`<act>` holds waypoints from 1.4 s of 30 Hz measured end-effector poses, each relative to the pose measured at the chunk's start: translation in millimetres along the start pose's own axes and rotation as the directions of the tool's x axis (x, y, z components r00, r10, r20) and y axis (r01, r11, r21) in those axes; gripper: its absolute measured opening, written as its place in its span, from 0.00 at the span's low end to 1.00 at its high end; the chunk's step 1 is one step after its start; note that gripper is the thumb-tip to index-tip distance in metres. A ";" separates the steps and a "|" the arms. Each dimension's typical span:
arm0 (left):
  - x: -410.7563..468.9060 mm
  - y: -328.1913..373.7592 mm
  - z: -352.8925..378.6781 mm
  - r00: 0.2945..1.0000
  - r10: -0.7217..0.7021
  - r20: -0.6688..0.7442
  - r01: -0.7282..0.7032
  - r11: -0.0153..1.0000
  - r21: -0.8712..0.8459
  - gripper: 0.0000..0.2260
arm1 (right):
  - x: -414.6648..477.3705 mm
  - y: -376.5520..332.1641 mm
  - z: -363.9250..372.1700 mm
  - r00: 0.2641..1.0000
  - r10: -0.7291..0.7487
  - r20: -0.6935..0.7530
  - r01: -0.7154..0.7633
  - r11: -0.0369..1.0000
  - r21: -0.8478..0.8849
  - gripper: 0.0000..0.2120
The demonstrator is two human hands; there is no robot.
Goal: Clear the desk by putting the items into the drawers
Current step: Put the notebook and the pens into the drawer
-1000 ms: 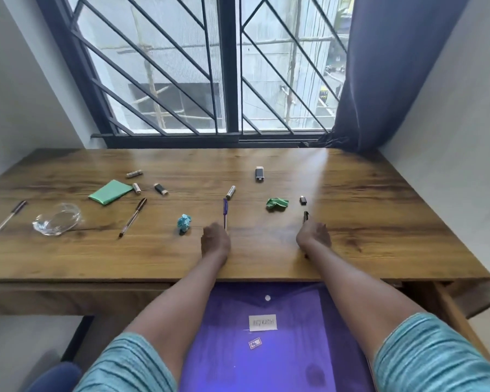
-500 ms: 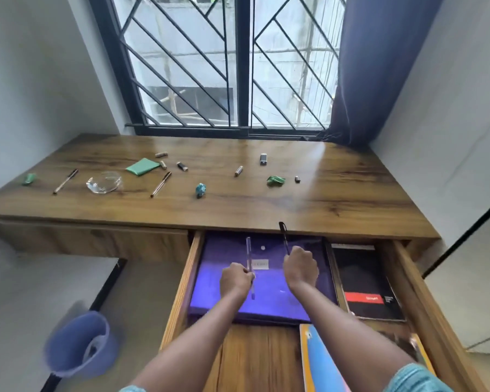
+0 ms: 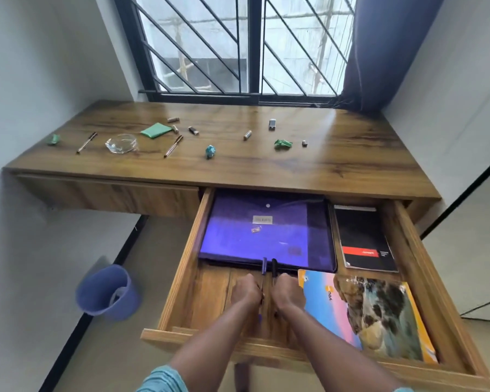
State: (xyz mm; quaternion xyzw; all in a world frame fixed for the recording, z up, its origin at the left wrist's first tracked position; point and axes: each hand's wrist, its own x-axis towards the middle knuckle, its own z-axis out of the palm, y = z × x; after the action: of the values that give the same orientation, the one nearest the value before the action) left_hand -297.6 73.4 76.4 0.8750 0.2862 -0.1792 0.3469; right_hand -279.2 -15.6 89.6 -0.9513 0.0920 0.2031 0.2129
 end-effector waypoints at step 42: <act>-31.9 -19.1 -4.9 0.984 0.075 -0.162 -0.034 0.970 0.240 0.09 | -40.7 -4.4 4.3 0.991 -0.132 -0.028 0.125 0.978 -0.167 0.12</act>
State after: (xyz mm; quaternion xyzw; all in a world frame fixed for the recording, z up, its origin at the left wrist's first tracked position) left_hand -333.6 76.3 86.5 0.9297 0.2671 -0.1270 0.2195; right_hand -316.2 -6.2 105.0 -0.9734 0.0174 0.1772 0.1441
